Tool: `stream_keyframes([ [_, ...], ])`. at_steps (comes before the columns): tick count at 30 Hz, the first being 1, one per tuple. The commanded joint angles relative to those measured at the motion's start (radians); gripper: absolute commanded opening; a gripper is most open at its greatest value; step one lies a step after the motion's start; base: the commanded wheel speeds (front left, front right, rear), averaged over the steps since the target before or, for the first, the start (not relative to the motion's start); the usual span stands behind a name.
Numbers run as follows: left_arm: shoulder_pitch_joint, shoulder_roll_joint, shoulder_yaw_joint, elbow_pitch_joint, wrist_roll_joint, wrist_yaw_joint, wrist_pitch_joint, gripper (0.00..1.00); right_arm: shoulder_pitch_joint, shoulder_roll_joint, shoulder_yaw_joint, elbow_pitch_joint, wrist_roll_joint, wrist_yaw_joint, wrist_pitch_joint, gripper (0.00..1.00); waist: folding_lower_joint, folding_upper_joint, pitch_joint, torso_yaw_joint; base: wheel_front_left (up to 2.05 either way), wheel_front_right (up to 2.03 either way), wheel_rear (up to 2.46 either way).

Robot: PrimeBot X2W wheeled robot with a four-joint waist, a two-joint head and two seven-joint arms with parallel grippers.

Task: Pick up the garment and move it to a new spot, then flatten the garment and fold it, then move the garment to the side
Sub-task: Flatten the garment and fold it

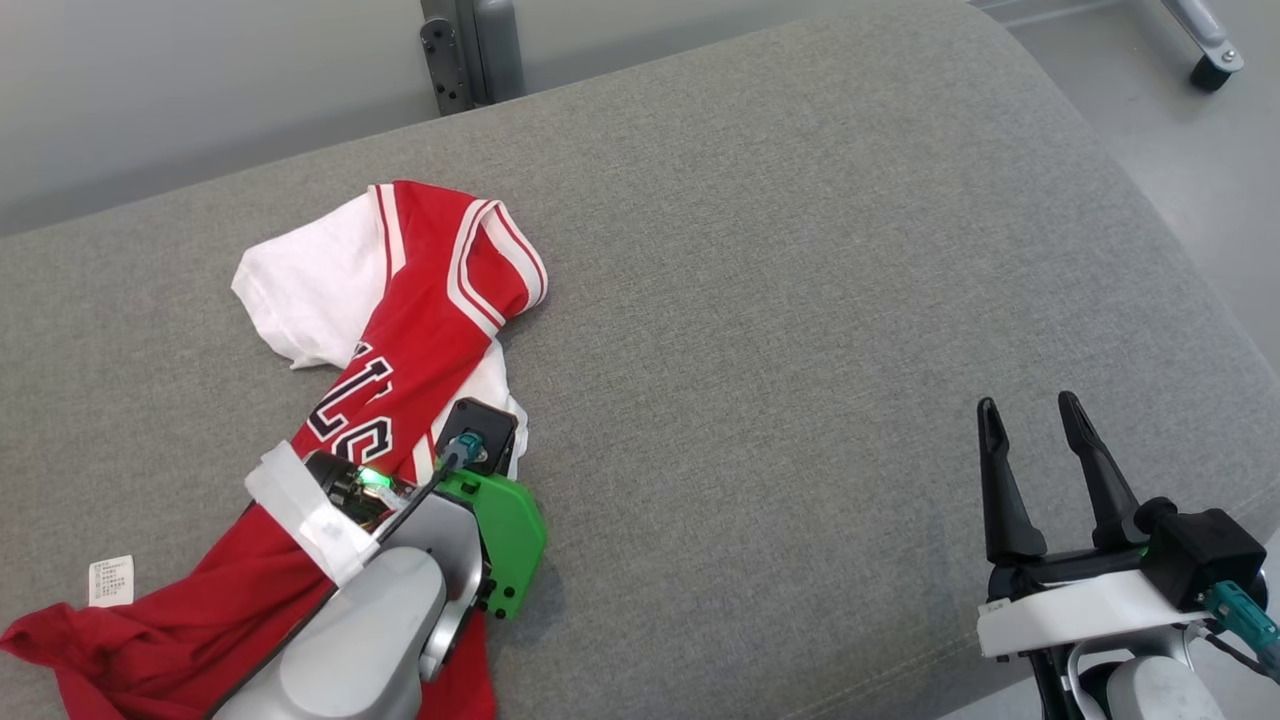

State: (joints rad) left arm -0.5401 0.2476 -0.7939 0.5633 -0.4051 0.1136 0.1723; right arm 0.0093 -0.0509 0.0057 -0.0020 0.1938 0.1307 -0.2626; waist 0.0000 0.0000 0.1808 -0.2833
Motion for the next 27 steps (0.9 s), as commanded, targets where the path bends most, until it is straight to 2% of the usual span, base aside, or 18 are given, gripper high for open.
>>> stream_keyframes([
  [1, -0.02, -0.005, 0.004, 0.005, -0.012, -0.005, -0.015, 0.0, -0.008, -0.001, 0.001, 0.003, 0.007, 0.0, -0.003, 1.0, 0.0, 0.0, 0.0, -0.002, 0.0, 0.0, 0.0],
  [6, -0.032, -0.04, 0.036, -0.066, -0.06, -0.024, -0.07, 0.0, 0.004, 0.0, -0.005, 0.004, 0.008, 0.0, -0.003, 1.0, 0.0, 0.0, -0.009, -0.001, 0.0, 0.0, 0.0],
  [11, -0.034, -0.062, 0.072, -0.235, -0.121, -0.048, -0.09, 0.0, 0.017, 0.0, -0.009, 0.008, -0.003, 0.0, -0.003, 1.0, 0.0, 0.0, -0.026, 0.006, 0.0, 0.0, 0.0],
  [17, -0.015, -0.052, 0.138, -0.466, -0.208, -0.055, -0.085, 0.0, 0.021, -0.001, -0.002, 0.011, -0.012, 0.0, -0.003, 1.0, 0.0, 0.0, -0.046, 0.006, 0.0, 0.0, 0.0],
  [20, -0.009, -0.037, 0.165, -0.567, -0.234, -0.043, -0.074, 0.0, 0.025, -0.001, 0.0, 0.011, -0.014, 0.0, -0.003, 1.0, 0.0, 0.0, -0.051, 0.004, 0.0, 0.0, 0.0],
  [27, 0.025, -0.007, 0.178, -0.748, -0.288, -0.041, -0.018, 0.0, 0.026, 0.0, -0.003, 0.011, -0.02, 0.0, -0.003, 1.0, 0.0, 0.0, -0.058, -0.008, 0.0, 0.0, 0.0],
])
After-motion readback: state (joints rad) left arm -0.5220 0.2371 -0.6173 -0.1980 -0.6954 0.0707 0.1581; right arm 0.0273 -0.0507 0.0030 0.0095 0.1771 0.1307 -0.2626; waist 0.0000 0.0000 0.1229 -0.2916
